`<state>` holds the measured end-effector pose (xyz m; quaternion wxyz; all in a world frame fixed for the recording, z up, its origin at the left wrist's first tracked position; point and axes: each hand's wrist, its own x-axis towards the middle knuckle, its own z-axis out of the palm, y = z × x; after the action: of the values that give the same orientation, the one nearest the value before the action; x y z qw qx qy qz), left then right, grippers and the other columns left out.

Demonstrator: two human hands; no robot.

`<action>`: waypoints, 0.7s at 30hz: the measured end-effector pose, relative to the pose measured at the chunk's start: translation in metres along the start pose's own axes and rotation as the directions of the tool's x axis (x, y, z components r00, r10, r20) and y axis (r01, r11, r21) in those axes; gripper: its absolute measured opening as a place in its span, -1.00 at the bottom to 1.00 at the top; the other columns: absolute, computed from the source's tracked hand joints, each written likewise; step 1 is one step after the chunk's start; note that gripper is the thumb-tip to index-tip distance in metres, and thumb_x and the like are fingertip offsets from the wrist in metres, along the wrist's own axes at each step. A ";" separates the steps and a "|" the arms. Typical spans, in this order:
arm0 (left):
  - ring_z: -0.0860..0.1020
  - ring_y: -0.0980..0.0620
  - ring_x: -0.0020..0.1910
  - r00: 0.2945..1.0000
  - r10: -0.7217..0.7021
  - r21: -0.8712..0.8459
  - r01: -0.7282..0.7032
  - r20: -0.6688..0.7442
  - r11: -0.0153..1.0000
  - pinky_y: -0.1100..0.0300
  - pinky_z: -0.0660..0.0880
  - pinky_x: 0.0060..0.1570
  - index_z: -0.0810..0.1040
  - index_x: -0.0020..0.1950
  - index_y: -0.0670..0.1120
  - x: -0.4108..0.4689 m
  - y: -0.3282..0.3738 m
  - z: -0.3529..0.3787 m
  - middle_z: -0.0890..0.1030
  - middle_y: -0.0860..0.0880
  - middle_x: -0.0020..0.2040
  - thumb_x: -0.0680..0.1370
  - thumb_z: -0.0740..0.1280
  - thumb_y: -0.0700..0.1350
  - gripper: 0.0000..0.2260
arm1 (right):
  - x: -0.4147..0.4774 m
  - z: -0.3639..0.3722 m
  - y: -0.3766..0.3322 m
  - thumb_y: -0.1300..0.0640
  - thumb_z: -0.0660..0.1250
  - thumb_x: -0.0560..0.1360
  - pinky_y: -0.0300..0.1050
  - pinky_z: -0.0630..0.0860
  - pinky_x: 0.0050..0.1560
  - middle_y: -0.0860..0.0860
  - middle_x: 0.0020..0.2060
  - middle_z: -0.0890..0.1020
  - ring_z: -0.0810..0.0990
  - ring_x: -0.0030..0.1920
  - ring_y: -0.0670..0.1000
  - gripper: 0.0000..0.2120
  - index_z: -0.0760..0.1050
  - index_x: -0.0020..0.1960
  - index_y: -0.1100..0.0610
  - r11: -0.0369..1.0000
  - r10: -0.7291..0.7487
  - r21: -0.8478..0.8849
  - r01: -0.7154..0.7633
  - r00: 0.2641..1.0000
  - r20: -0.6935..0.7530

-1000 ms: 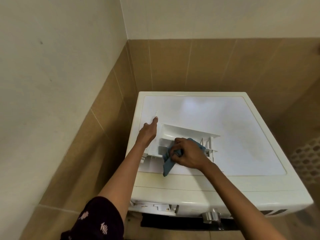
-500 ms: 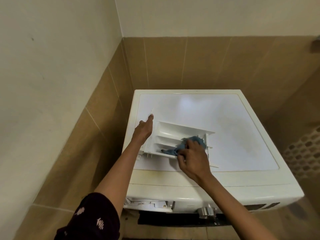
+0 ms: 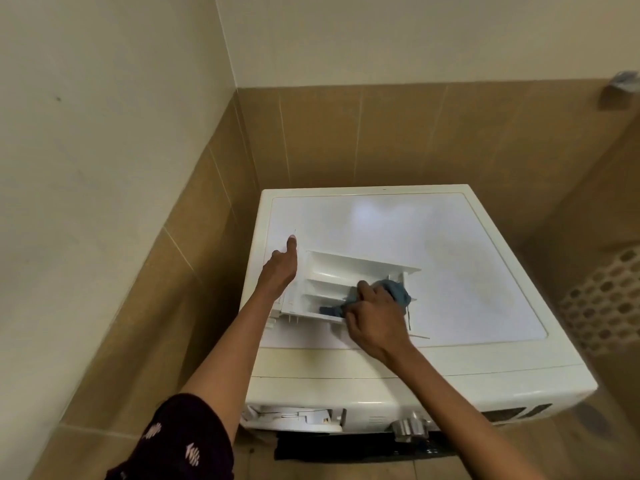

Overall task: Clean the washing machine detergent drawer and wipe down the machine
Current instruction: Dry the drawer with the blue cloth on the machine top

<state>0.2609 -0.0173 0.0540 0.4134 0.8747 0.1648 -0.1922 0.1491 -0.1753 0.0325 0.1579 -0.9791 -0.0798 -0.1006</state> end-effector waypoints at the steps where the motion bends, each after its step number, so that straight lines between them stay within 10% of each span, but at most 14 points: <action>1: 0.27 -0.17 0.44 1.000 0.002 0.004 -0.002 -0.002 1.000 -0.03 0.20 0.40 0.16 0.49 -0.17 0.000 0.000 0.001 0.23 -0.18 0.49 0.58 -0.17 0.26 -0.34 | 0.003 0.005 -0.010 0.01 0.10 0.40 -0.17 0.27 -0.35 -0.01 -0.29 0.48 0.47 -0.29 0.04 -0.67 0.65 -0.28 -0.02 0.999 -0.029 0.025 0.029 1.000 -0.001; 8: 0.26 -0.17 0.44 1.000 0.000 -0.001 0.000 0.005 1.000 -0.02 0.21 0.40 0.16 0.49 -0.17 -0.001 0.001 0.000 0.23 -0.18 0.49 0.59 -0.17 0.24 -0.36 | 0.005 0.011 -0.008 0.06 0.12 0.41 -0.18 0.34 -0.29 0.02 -0.26 0.48 0.46 -0.24 0.05 -0.69 0.65 -0.21 0.06 0.988 -0.143 0.058 0.143 0.990 -0.017; 14: 0.31 -0.15 0.41 1.000 0.016 -0.005 -0.016 0.007 1.000 0.01 0.24 0.37 0.20 0.48 -0.19 -0.003 0.001 -0.002 0.28 -0.19 0.46 0.59 -0.17 0.24 -0.35 | 0.000 -0.008 0.028 0.21 0.09 0.48 -0.43 0.23 -0.16 0.00 -0.16 0.37 0.34 -0.11 -0.05 -0.65 0.66 -0.06 0.15 0.925 0.050 0.365 -0.108 0.985 0.164; 19: 0.30 -0.16 0.42 1.000 0.007 -0.011 -0.007 0.005 1.000 -0.02 0.24 0.37 0.16 0.49 -0.18 -0.001 0.000 -0.001 0.26 -0.18 0.47 0.58 -0.17 0.25 -0.34 | 0.034 -0.033 0.007 0.42 0.12 0.50 -0.15 0.55 -0.12 0.06 -0.23 0.62 0.60 -0.17 0.04 -0.66 0.62 -0.10 0.15 0.312 0.440 0.891 -0.329 0.881 0.171; 21: 0.28 -0.17 0.43 1.000 0.004 -0.014 -0.004 0.003 1.000 -0.02 0.24 0.38 0.16 0.49 -0.18 -0.001 0.000 0.000 0.25 -0.18 0.48 0.58 -0.17 0.26 -0.34 | 0.049 -0.040 -0.005 0.41 0.13 0.51 -0.17 0.56 -0.19 0.06 -0.21 0.62 0.60 -0.22 0.00 -0.72 0.60 0.00 0.24 0.341 0.448 0.905 -0.255 0.890 0.082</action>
<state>0.2599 -0.0169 0.0545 0.4200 0.8718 0.1639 -0.1916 0.1883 -0.1776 0.0819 0.6782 -0.7208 0.1074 -0.0944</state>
